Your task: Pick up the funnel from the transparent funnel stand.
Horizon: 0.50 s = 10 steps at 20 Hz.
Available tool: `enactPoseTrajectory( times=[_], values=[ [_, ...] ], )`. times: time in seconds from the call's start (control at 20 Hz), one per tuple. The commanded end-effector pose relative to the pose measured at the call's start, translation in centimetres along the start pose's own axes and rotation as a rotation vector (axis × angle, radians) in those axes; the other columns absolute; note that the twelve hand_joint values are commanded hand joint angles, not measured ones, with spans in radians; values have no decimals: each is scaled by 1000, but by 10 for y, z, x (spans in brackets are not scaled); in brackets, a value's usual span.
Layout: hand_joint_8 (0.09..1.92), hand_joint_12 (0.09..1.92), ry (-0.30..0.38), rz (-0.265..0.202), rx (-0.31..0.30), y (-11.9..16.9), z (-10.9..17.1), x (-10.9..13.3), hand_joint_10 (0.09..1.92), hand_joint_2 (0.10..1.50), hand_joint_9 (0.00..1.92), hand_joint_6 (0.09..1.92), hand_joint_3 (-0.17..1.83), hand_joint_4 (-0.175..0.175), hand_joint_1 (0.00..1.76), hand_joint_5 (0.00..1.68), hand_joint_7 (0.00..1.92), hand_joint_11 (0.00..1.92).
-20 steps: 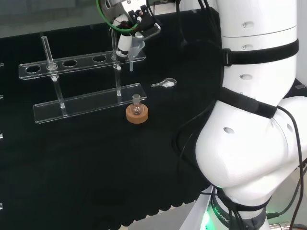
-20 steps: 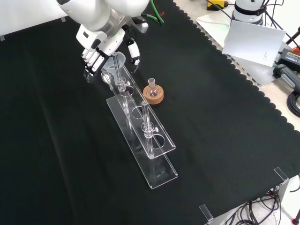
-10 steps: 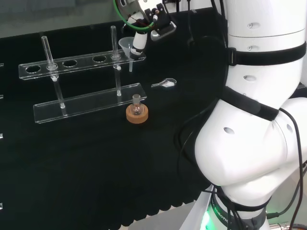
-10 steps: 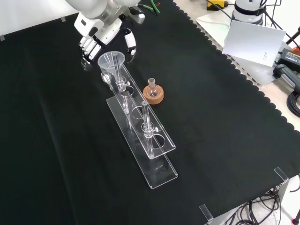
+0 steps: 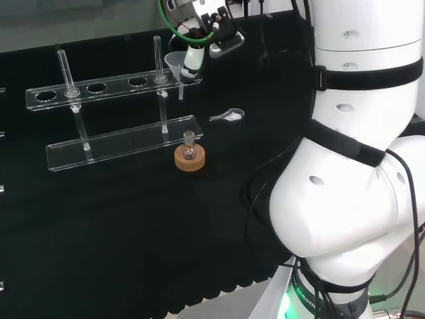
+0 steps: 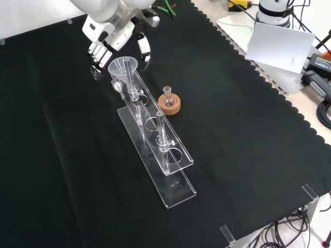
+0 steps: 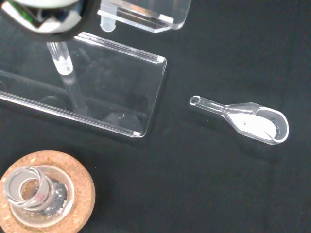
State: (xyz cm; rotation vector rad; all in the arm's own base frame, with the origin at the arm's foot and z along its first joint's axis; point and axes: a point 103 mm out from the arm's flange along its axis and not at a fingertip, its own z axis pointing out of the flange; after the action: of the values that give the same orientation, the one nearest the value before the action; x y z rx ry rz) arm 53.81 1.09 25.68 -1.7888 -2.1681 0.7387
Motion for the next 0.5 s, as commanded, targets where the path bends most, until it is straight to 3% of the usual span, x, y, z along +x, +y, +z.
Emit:
enactPoseTrajectory(
  times=[0.05, 0.2, 0.3, 0.45, 0.5],
  values=[
    [628, 1590, -9, 2, -33, -2, -2, 3, 747, 518, 327, 87, 676, 4, 789, 160, 53, 91],
    [712, 1563, -20, 23, -91, -4, -3, 2, 631, 540, 569, 87, 673, -10, 792, 383, 375, 141],
    [783, 1493, -44, 56, -204, -8, -6, 3, 576, 608, 859, 421, 652, -5, 810, 690, 718, 261],
    [853, 1390, -62, 76, -283, -15, -11, 3, 553, 671, 1129, 789, 645, 24, 851, 923, 1007, 408],
    [866, 1375, -61, 76, -293, -17, -13, 4, 554, 745, 1164, 876, 572, 80, 917, 967, 1042, 432]
  ],
)
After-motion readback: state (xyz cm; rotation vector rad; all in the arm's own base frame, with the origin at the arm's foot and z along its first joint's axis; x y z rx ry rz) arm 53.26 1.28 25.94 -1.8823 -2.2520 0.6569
